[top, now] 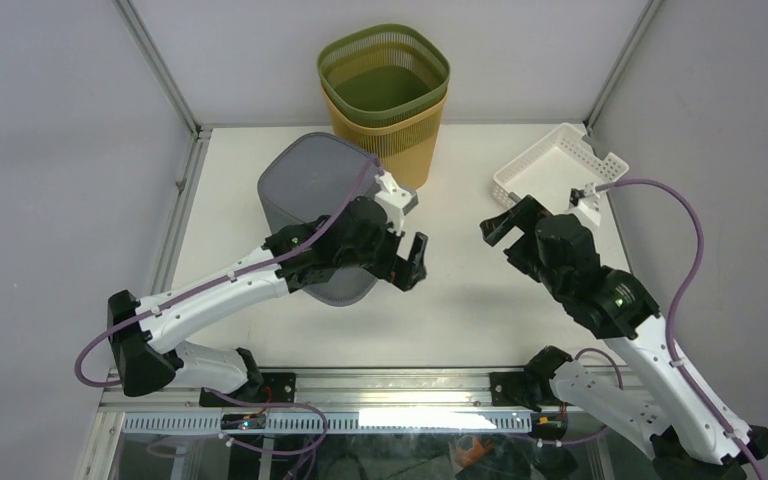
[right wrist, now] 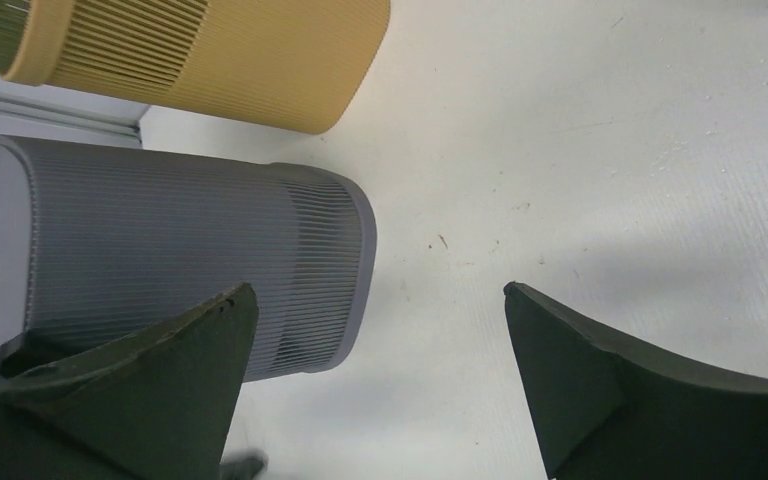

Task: Turn the large container upside down

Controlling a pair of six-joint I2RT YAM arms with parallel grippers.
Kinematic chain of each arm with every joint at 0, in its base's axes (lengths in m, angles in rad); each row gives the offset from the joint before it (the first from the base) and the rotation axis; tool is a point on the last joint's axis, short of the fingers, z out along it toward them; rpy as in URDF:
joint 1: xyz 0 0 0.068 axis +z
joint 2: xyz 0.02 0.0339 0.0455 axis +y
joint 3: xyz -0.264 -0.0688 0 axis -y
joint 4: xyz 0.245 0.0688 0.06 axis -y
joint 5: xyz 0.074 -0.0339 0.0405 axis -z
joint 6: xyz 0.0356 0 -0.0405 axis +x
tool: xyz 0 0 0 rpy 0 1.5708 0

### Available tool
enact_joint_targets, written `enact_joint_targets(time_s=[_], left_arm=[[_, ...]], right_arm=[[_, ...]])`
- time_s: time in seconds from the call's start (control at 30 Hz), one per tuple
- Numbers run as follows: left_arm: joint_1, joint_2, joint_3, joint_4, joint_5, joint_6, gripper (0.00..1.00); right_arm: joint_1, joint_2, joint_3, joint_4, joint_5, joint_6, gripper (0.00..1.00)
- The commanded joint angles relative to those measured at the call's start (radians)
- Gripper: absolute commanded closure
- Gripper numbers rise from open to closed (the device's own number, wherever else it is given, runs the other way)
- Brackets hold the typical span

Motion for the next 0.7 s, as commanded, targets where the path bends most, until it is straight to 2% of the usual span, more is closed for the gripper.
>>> enact_joint_targets(time_s=[0.0, 0.1, 0.2, 0.37, 0.47, 0.57, 0.67], left_arm=[[0.183, -0.093, -0.131, 0.089, 0.013, 0.005, 0.01], [0.294, -0.176, -0.22, 0.117, 0.017, -0.01, 0.01], [0.401, -0.183, -0.24, 0.136, 0.036, 0.03, 0.01], [0.629, -0.059, -0.172, 0.183, 0.157, 0.128, 0.01], [0.736, 0.044, -0.107, 0.208, 0.206, 0.172, 0.01], [0.816, 0.147, -0.018, 0.209, 0.27, 0.195, 0.01], [0.831, 0.182, 0.06, 0.205, 0.3, 0.178, 0.01]], right_arm=[[-0.004, -0.04, 0.014, -0.007, 0.058, 0.05, 0.01], [-0.004, -0.044, 0.018, -0.026, 0.042, 0.041, 0.01], [-0.004, -0.035, 0.015, -0.025, 0.031, -0.008, 0.01], [-0.003, 0.07, 0.092, -0.139, 0.054, -0.051, 0.01], [-0.004, 0.092, 0.114, -0.15, 0.029, -0.065, 0.01], [-0.003, 0.065, 0.11, -0.138, 0.004, -0.069, 0.01], [-0.003, 0.031, 0.103, -0.136, 0.001, -0.073, 0.02]])
